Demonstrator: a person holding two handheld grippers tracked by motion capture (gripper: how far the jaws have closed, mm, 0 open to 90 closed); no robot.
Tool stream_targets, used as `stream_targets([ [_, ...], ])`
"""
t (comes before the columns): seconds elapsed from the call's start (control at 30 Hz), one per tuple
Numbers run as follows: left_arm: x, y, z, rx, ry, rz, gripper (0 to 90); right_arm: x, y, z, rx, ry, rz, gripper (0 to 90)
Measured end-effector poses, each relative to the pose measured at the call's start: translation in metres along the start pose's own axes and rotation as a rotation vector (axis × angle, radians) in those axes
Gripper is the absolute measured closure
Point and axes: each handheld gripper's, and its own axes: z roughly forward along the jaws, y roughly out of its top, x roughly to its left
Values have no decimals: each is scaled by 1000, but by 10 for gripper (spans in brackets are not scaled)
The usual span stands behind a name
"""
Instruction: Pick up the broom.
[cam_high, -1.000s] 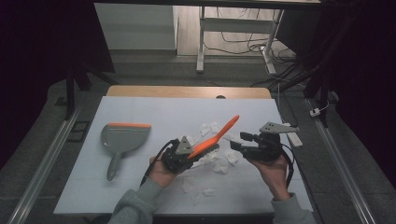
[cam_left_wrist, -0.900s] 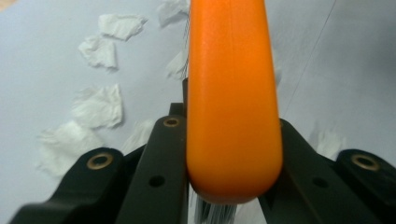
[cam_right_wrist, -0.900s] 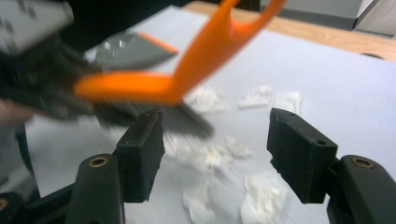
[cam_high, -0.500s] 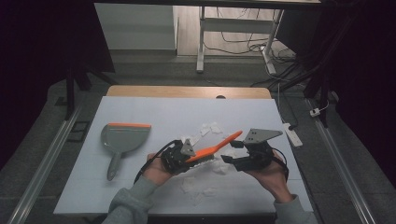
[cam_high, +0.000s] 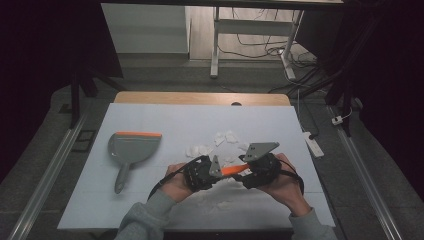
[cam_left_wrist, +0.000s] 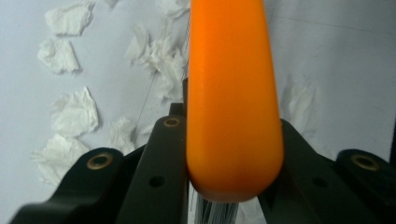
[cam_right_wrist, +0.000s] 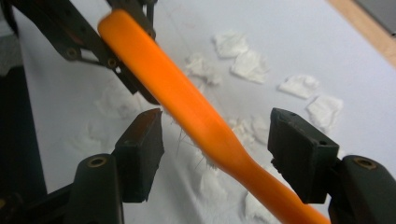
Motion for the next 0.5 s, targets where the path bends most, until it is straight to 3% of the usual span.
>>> stream_targets([
  [0.03,-2,2,-2,4,1,22,804,1,-1,3,30,10,-9,360],
  [0.13,-5,4,-4,6,5,42,805,3,-1,6,50,14,-30,401],
  [0.17,-5,4,-4,5,5,46,805,5,0,10,78,19,-54,476],
  [0.2,-7,5,-4,0,3,44,805,5,0,10,78,19,-54,476],
  [0.27,-7,5,-4,5,0,67,804,8,0,14,123,33,-105,559],
  [0.3,-7,5,-4,13,1,83,804,8,0,14,123,33,-105,559],
  [0.4,-5,3,-5,-4,-15,87,799,12,-2,15,140,40,-163,621],
  [0.5,-1,0,-8,-32,-32,82,778,14,-3,13,139,51,-191,653],
])
